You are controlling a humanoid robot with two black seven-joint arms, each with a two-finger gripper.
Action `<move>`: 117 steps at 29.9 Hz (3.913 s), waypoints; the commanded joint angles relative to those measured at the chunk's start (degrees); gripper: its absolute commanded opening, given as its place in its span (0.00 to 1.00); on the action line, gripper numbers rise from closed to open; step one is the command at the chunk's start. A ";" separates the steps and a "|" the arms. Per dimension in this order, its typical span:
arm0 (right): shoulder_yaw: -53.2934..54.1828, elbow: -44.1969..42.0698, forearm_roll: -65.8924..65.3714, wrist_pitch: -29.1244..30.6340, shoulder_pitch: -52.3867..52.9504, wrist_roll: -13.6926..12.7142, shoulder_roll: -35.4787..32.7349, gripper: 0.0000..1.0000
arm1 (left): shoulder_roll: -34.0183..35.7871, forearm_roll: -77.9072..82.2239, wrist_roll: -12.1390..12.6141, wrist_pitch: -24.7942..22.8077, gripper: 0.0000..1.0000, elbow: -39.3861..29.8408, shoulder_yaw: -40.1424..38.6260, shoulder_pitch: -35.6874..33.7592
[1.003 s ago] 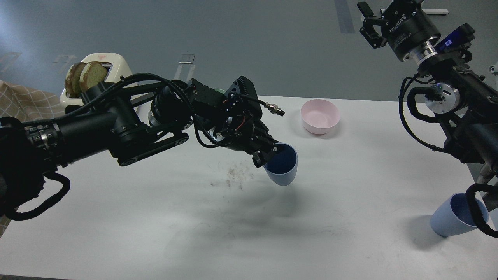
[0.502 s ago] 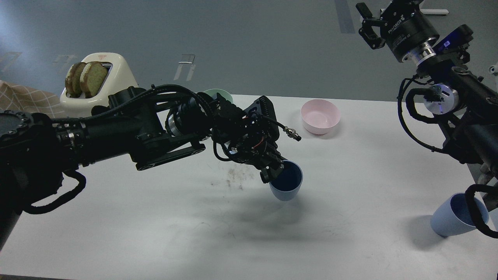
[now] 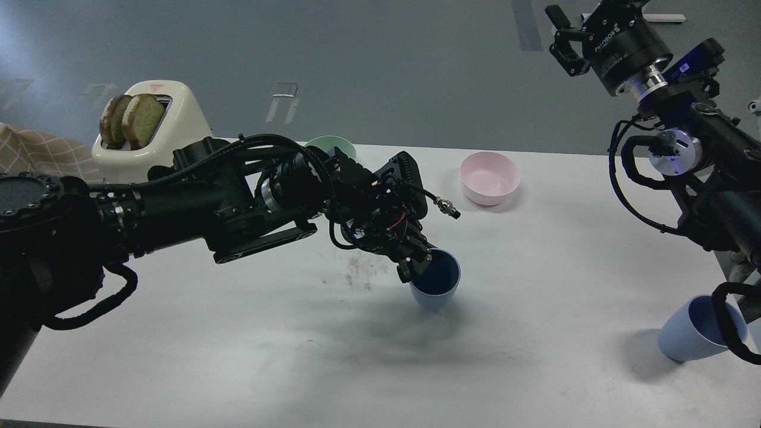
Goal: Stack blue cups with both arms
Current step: 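Lift the blue cup with the left gripper and set it mid-table, then open the left gripper and raise it away from the cup, then move the right gripper down to grasp the other blue cup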
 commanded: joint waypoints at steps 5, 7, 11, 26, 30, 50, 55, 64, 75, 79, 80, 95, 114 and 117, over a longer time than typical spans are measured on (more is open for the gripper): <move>0.00 0.08 0.00 0.00 0.00 0.00 -0.18 1.00 | 0.01 -0.09 0.00 0.00 0.14 0.00 0.02 -0.06; 0.00 0.08 0.08 0.00 0.00 0.00 -0.18 1.00 | 0.01 -0.18 0.00 0.00 0.21 0.00 0.02 -0.06; 0.00 0.08 0.08 0.00 0.00 0.00 -0.18 1.00 | 0.01 -0.36 0.00 0.00 0.37 0.00 0.02 -0.15; -0.08 0.26 0.08 0.00 0.00 0.00 -1.84 1.00 | 2.73 -7.63 0.00 0.00 0.86 -1.41 -0.86 -6.55; -0.61 2.63 0.00 0.00 -0.35 0.00 -4.39 1.00 | 5.37 -16.25 0.00 0.00 0.91 -1.58 -1.39 -10.43; -19.06 29.34 -4.56 0.00 -1.49 0.00 -41.21 1.00 | 7.32 -71.52 1.98 0.00 0.94 24.51 -16.95 -6.57; -20.74 37.85 -16.05 0.00 -4.39 0.00 -52.88 1.00 | 3.18 -86.21 1.98 0.00 0.94 29.17 -17.03 -3.49; -22.14 49.55 -32.68 0.00 -9.40 0.00 -67.92 1.00 | -0.86 -87.63 1.46 0.00 0.94 29.35 -17.65 -1.56; -34.17 54.84 -43.94 -4.43 -9.49 0.00 -74.71 1.00 | -3.68 -88.42 1.37 0.32 0.94 29.35 -20.55 0.29; -38.40 54.93 -45.88 -6.73 -9.49 0.00 -74.80 0.99 | -4.12 -88.42 1.37 0.32 0.94 29.27 -20.55 0.38; -39.62 54.93 -46.75 -6.99 -9.41 0.00 -74.80 0.99 | -4.47 -88.42 1.37 0.32 0.94 29.35 -20.55 0.38; -44.73 54.75 -51.33 -7.08 -9.85 -0.31 -73.83 0.88 | -5.87 -88.33 1.37 0.67 0.94 29.27 -20.46 1.78; -45.52 51.06 -50.63 -9.63 -12.39 -2.42 -65.40 0.74 | -6.40 -88.33 1.37 1.02 0.95 29.18 -20.46 2.31; -45.52 50.18 -50.63 -10.07 -13.18 -2.51 -64.08 0.74 | -6.40 -88.33 1.37 1.02 0.95 29.18 -20.46 2.40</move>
